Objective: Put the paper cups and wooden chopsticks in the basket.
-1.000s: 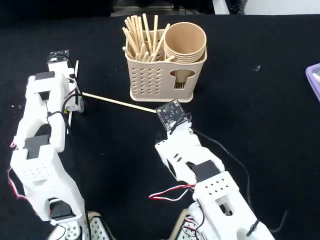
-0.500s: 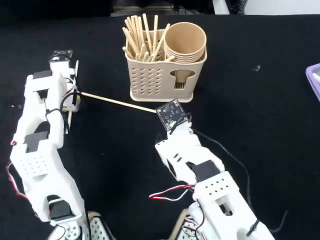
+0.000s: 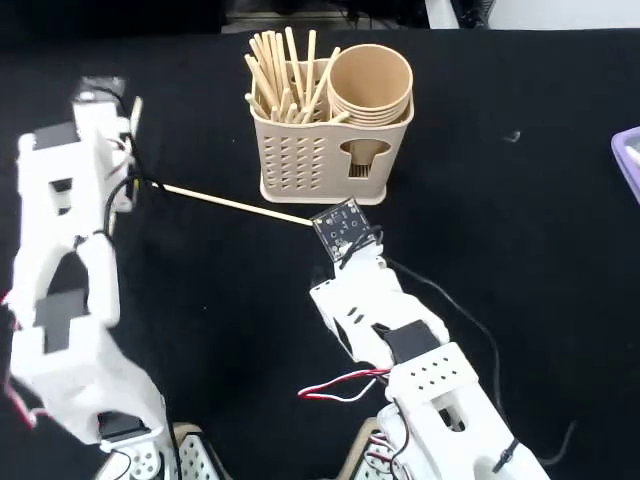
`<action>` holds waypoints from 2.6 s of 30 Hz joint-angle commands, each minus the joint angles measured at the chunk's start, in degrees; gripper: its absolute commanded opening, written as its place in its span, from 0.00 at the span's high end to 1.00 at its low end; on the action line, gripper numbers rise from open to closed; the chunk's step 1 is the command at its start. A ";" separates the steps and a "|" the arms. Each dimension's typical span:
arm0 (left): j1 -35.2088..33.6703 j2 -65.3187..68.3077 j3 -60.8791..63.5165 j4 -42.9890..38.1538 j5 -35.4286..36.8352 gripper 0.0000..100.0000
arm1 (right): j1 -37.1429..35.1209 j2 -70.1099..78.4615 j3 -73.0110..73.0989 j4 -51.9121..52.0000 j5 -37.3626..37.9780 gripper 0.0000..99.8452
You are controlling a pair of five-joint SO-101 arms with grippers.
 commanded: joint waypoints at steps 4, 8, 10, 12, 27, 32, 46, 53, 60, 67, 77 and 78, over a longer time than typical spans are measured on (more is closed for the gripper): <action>0.92 -24.35 -1.27 -0.44 17.67 0.97 | -0.70 -1.63 -0.40 -1.14 0.53 0.87; 7.08 -33.23 0.92 -4.84 21.63 0.97 | -0.70 -1.63 -0.40 -1.14 0.53 0.87; 11.74 -36.22 2.77 -8.26 21.80 0.97 | -0.70 -1.63 -0.40 -1.14 0.53 0.87; 15.43 -39.21 5.49 -12.66 21.80 0.97 | -0.70 -1.63 -0.40 -1.14 0.53 0.87; 32.22 -48.62 23.16 -60.84 21.45 0.97 | -0.70 -1.63 -0.31 -1.14 0.53 0.87; 32.66 -48.44 25.54 -63.74 21.36 0.97 | -0.70 -1.63 -0.31 -1.23 0.53 0.87; 33.80 -36.84 25.89 -76.66 21.36 0.97 | -0.62 -1.63 -0.22 -1.23 0.53 0.87; 34.77 -31.91 25.98 -76.57 21.80 0.97 | -0.62 -1.63 -0.22 -1.23 0.53 0.87; 34.24 -29.80 25.89 -74.37 23.56 0.82 | -0.62 -1.63 -0.22 -1.23 0.53 0.87; 33.36 -30.59 23.43 -71.21 23.74 0.88 | -0.62 -1.63 -0.22 -1.14 0.53 0.87; 27.03 -52.40 26.15 -50.55 23.74 0.89 | -0.62 -1.63 -0.40 -0.88 4.57 0.87; 25.89 -54.68 26.86 -46.59 23.74 0.89 | -0.62 -1.63 -0.48 -0.79 4.92 0.87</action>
